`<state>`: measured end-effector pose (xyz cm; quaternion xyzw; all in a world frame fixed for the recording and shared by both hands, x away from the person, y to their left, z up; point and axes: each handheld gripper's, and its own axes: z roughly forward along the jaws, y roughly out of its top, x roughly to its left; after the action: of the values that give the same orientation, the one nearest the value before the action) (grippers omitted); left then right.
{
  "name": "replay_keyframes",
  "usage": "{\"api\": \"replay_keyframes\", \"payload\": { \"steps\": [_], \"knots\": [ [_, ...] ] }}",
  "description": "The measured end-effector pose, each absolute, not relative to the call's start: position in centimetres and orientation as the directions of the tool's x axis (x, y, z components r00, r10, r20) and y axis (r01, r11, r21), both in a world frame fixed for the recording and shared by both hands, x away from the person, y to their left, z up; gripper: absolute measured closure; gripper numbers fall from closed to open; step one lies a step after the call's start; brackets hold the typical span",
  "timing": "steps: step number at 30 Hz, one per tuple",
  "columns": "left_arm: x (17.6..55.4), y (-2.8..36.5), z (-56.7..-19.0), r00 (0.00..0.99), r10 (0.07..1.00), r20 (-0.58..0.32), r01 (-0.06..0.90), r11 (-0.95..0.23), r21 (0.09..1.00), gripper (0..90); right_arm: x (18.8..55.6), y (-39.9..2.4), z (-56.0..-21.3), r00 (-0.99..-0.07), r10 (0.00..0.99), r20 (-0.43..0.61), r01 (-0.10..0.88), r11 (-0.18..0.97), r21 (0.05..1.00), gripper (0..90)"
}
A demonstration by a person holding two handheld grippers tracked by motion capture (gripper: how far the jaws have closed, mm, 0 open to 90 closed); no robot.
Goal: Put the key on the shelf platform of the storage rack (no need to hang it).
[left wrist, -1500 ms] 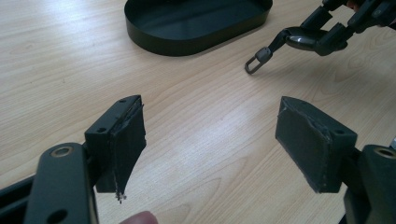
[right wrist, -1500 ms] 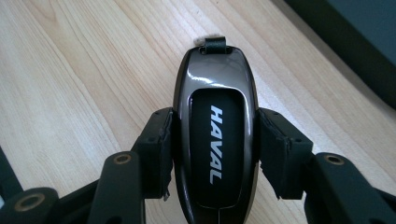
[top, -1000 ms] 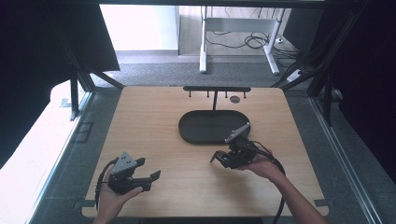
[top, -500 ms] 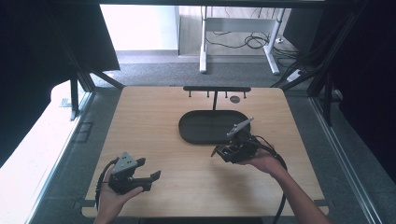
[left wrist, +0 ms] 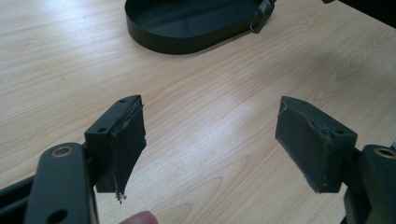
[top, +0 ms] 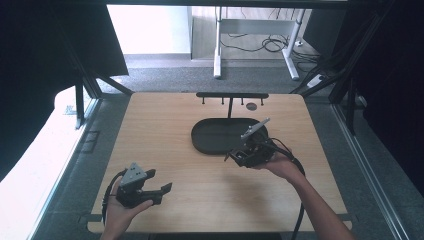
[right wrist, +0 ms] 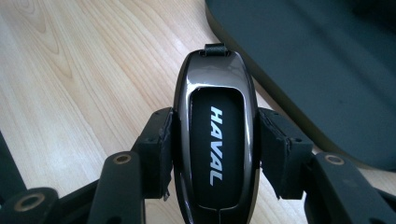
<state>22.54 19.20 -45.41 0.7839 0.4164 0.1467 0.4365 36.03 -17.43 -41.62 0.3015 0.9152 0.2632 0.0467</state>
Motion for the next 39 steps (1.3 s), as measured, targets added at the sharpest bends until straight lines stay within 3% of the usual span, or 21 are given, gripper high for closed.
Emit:
{"api": "replay_keyframes", "payload": {
  "steps": [39],
  "knots": [
    [22.7, 19.4, -45.6, 0.608, 0.783, -0.136, 0.529, -0.272, 0.804, 24.5, 40.9, -16.5, -39.8, -0.788, 0.615, 0.037, 0.541, 0.662, 0.518, 49.5]
  ]
}}
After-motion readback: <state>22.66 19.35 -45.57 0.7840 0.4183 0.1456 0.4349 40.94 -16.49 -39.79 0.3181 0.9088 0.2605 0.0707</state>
